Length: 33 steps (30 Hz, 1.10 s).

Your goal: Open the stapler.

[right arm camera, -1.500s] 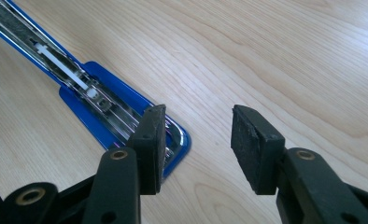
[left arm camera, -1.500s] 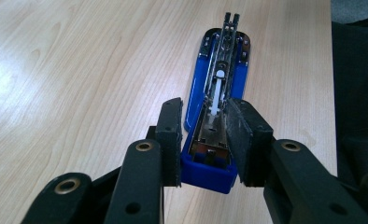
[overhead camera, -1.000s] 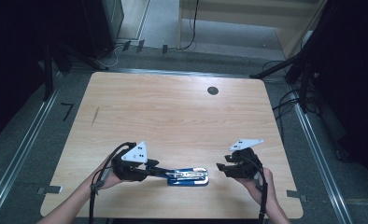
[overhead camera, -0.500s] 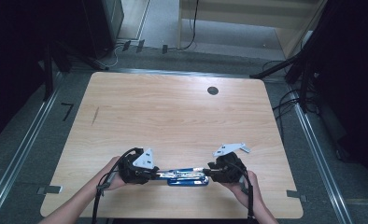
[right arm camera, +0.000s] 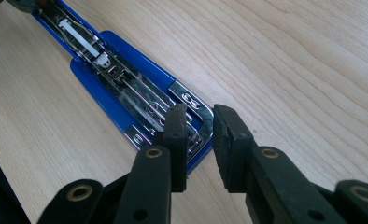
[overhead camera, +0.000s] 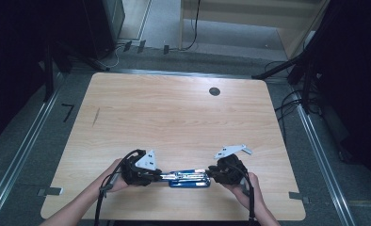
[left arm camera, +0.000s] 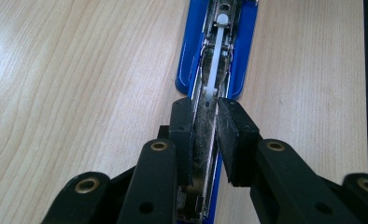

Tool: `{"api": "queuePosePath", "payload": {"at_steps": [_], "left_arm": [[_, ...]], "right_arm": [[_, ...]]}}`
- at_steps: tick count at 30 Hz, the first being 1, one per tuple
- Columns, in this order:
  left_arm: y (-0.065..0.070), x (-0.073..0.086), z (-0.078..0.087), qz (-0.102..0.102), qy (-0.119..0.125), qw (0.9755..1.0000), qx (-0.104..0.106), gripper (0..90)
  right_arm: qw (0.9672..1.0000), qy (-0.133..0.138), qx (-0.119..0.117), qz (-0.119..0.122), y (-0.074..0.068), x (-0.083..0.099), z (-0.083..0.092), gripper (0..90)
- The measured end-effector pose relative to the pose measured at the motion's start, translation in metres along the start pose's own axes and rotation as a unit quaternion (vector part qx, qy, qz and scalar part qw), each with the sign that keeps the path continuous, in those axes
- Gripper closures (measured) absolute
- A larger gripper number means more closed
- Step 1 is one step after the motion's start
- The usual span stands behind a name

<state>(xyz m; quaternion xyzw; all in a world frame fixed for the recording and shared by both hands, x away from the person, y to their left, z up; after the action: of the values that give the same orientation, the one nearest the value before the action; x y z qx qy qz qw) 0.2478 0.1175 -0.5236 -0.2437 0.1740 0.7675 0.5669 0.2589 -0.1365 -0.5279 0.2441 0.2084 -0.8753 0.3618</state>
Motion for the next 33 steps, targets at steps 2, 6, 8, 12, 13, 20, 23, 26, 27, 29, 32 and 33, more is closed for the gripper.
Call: {"api": "queuePosePath", "payload": {"at_steps": [2,6,8,12,13,20,23,26,27,29,32,33], "left_arm": [[0.000,0.000,0.000,0.001,0.001,1.0000,0.000,76.7],[-0.001,0.000,0.000,0.001,0.003,1.0000,0.002,76.8],[-0.001,0.000,0.000,0.003,0.004,1.0000,0.003,76.7],[-0.001,0.000,0.000,0.004,0.004,1.0000,0.003,76.7],[-0.001,0.000,0.000,0.004,0.004,1.0000,0.003,76.6],[-0.002,0.000,-0.001,0.008,0.007,0.9999,0.005,76.4],[-0.003,0.000,-0.001,0.009,0.007,0.9999,0.007,76.2],[-0.003,0.000,-0.001,0.011,0.008,0.9999,0.006,76.1],[-0.003,0.000,0.000,0.011,0.009,0.9999,0.005,76.0],[-0.004,0.000,0.000,0.010,0.009,0.9999,0.006,75.8],[-0.003,0.000,0.000,0.011,0.010,0.9999,0.005,75.8],[-0.003,0.000,0.000,0.012,0.011,0.9999,0.005,75.7]], "right_arm": [[0.9999,-0.002,0.007,-0.007,0.002,0.000,0.001,68.6],[0.9999,0.000,0.006,-0.009,0.007,-0.001,0.007,58.5],[0.9998,0.006,0.011,-0.013,0.012,-0.002,0.013,51.3],[0.9991,0.022,0.030,-0.021,0.026,-0.003,0.027,35.7],[0.9991,0.024,0.028,-0.023,0.029,-0.002,0.031,31.3],[0.9978,0.024,0.046,-0.041,0.058,0.007,0.045,17.0],[0.9977,0.023,0.038,-0.051,0.069,0.011,0.047,13.9],[0.9975,0.031,0.035,-0.054,0.081,0.016,0.047,13.3],[0.9975,0.035,0.042,-0.046,0.087,0.018,0.048,13.1],[0.9970,0.039,0.047,-0.046,0.089,0.019,0.049,13.3],[0.9962,0.024,0.073,-0.042,0.097,0.018,0.051,12.9],[0.9950,0.013,0.085,-0.051,0.098,0.018,0.051,12.0]]}}
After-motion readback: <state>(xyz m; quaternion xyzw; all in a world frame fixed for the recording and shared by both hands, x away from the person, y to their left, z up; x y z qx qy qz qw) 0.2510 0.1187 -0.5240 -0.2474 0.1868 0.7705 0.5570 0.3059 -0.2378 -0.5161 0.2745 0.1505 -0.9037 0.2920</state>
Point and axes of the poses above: each handheld gripper's, and its own axes: z roughly backward along the jaws, x roughly out of its underside, y roughly to its right, the point moved 5 cm from there along -z, roughly forward along the jaws, and after that the axes turned 1 degree about -x, right-handed, at the moved point
